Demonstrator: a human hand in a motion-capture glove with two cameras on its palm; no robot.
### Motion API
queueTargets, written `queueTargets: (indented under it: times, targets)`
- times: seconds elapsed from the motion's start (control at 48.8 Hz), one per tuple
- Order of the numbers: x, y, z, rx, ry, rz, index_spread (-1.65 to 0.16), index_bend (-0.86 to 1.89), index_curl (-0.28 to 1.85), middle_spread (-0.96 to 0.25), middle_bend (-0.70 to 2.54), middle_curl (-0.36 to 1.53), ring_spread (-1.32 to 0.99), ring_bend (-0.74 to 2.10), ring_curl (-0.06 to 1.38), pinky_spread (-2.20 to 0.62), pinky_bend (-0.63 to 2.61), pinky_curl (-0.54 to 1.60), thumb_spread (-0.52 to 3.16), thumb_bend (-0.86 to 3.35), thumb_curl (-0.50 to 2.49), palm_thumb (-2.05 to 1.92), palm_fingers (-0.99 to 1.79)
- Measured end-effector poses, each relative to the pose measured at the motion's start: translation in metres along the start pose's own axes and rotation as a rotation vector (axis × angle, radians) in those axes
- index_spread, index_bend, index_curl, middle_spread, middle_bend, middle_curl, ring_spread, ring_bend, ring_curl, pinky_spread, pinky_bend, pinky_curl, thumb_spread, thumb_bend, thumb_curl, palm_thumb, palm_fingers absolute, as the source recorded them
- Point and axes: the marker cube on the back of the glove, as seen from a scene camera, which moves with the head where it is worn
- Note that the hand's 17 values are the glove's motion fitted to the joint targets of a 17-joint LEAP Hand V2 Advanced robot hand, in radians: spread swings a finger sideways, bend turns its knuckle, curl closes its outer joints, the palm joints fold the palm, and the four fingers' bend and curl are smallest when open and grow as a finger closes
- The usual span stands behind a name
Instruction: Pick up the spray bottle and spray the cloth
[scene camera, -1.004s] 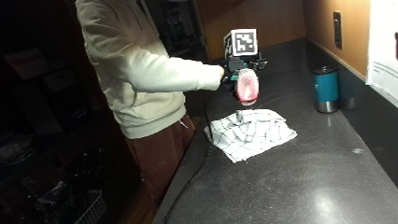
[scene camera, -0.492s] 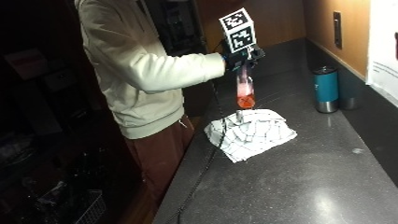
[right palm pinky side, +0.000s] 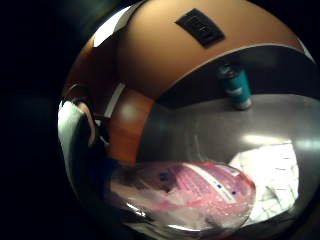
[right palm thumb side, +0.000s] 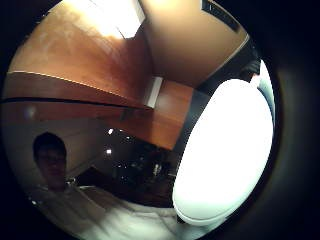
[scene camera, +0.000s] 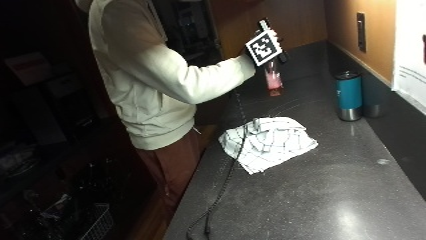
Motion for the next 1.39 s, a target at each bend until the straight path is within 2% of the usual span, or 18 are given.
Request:
queueTargets:
  times: [0.143, 0.225, 0.328, 0.43, 0.553, 0.635, 0.799, 0.901, 1.045, 1.168, 1.27, 1.393]
  targets:
    - [0.026, -0.009, 0.036, 0.029, -0.026, 0.0, -0.21, 0.19, 0.52, -0.15, 0.63, 0.53, -0.16, 0.74, 0.49, -0.23, 0.45, 0.41, 0.18, -0.04, 0.72, 0.93, 1.35]
    - [0.044, -0.026, 0.062, 0.142, -0.017, 0.0, -0.21, 0.19, 0.52, -0.15, 0.63, 0.53, -0.16, 0.74, 0.49, -0.22, 0.46, 0.41, 0.18, -0.04, 0.72, 0.93, 1.35]
    - [0.078, -0.009, 0.094, 0.004, 0.079, -0.011, -0.21, 0.18, 0.52, -0.14, 0.63, 0.53, -0.15, 0.75, 0.49, -0.21, 0.47, 0.42, 0.19, -0.04, 0.72, 0.93, 1.34]
    - [0.087, -0.033, 0.125, 0.159, -0.026, -0.006, -0.21, 0.16, 0.51, -0.14, 0.62, 0.53, -0.15, 0.76, 0.49, -0.21, 0.48, 0.42, 0.24, -0.04, 0.72, 0.95, 1.32]
    - [0.12, -0.03, 0.175, 0.098, 0.039, 0.038, -0.2, 0.15, 0.49, -0.13, 0.62, 0.53, -0.15, 0.77, 0.49, -0.2, 0.49, 0.42, 0.29, -0.04, 0.71, 0.96, 1.3]
    - [0.125, -0.038, 0.198, 0.112, 0.016, 0.027, -0.2, 0.15, 0.48, -0.13, 0.62, 0.53, -0.15, 0.76, 0.49, -0.19, 0.49, 0.42, 0.32, -0.04, 0.71, 0.97, 1.29]
    - [0.131, -0.045, 0.229, 0.101, -0.023, 0.022, -0.2, 0.15, 0.47, -0.13, 0.63, 0.53, -0.15, 0.77, 0.49, -0.19, 0.5, 0.43, 0.37, -0.04, 0.7, 0.97, 1.29]
    - [0.168, -0.039, 0.244, 0.034, 0.169, 0.071, -0.19, 0.15, 0.46, -0.12, 0.62, 0.52, -0.14, 0.76, 0.48, -0.19, 0.49, 0.42, 0.4, -0.04, 0.69, 0.97, 1.28]
    - [0.154, -0.046, 0.253, 0.08, -0.006, 0.085, -0.19, 0.16, 0.46, -0.11, 0.6, 0.51, -0.13, 0.74, 0.47, -0.19, 0.47, 0.42, 0.44, -0.04, 0.68, 0.97, 1.27]
    - [0.163, -0.041, 0.253, 0.041, 0.05, 0.088, -0.19, 0.16, 0.46, -0.11, 0.57, 0.5, -0.12, 0.73, 0.47, -0.19, 0.45, 0.41, 0.5, -0.04, 0.66, 0.96, 1.26]
    - [0.165, -0.042, 0.259, 0.001, 0.059, 0.101, -0.19, 0.15, 0.45, -0.1, 0.51, 0.48, -0.11, 0.7, 0.46, -0.18, 0.42, 0.4, 0.55, -0.04, 0.65, 0.95, 1.2]
    - [0.159, -0.035, 0.252, -0.135, 0.022, 0.111, -0.25, 0.08, 0.41, -0.09, 0.29, 0.43, -0.13, 0.56, 0.44, -0.09, 0.48, 0.44, 0.68, -0.06, 0.61, 0.86, 0.63]
